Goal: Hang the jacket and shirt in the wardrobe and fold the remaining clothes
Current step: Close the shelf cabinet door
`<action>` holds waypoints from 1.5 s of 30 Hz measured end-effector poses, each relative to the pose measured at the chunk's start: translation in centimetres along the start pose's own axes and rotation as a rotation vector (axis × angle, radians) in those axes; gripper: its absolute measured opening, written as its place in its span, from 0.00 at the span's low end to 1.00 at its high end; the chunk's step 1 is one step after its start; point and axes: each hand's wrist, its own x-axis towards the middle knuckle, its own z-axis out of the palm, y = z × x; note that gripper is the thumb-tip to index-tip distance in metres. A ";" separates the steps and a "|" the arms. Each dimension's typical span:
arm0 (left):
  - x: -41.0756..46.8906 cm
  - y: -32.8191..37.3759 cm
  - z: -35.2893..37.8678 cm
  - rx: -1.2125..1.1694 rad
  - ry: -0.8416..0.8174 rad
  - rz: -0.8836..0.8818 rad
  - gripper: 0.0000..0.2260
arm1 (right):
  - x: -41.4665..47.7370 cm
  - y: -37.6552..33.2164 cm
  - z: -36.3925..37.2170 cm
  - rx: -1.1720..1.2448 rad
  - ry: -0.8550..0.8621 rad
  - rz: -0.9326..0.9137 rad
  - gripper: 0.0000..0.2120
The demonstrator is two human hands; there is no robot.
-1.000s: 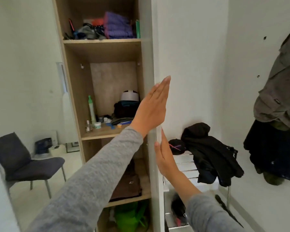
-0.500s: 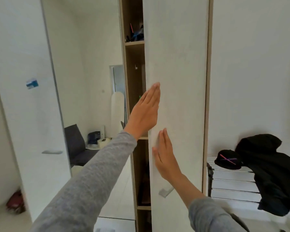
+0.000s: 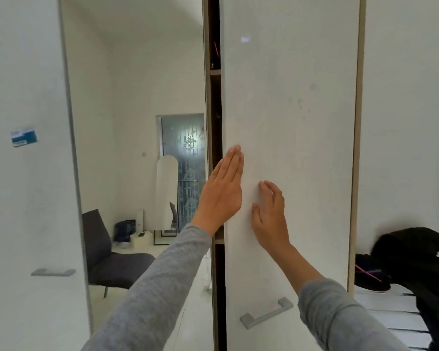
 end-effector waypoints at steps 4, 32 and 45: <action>-0.3 -1.3 2.7 -0.080 0.040 -0.054 0.27 | 1.9 0.6 1.0 -0.058 0.000 -0.020 0.25; -3.2 -4.8 18.4 -0.289 0.120 -0.416 0.26 | 8.0 8.5 9.9 -0.532 -0.045 -0.109 0.29; -2.9 -5.8 21.1 -0.284 0.236 -0.366 0.25 | 8.6 10.1 13.8 -0.475 0.218 -0.125 0.29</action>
